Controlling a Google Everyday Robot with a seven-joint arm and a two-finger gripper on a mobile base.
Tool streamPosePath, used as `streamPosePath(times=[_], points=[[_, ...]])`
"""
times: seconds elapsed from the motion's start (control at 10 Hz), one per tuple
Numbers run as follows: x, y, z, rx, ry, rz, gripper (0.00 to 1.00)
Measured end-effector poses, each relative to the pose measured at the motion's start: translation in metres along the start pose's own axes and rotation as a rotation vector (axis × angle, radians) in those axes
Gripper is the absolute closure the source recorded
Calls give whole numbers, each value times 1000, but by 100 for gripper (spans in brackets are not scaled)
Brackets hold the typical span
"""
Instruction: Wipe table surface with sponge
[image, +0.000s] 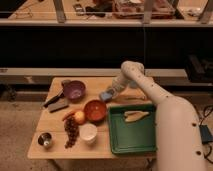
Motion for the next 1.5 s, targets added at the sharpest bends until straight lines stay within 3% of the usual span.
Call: streamPosePath(times=[0.3, 0.6, 0.8, 0.9, 1.1, 1.5], points=[[-12, 35, 3, -20, -7, -1, 100], [12, 66, -15, -13, 27, 54, 100], [31, 78, -34, 12, 65, 98, 100], [43, 73, -46, 37, 87, 120, 100], [58, 63, -51, 46, 98, 137, 100], [70, 14, -29, 62, 80, 138, 100]])
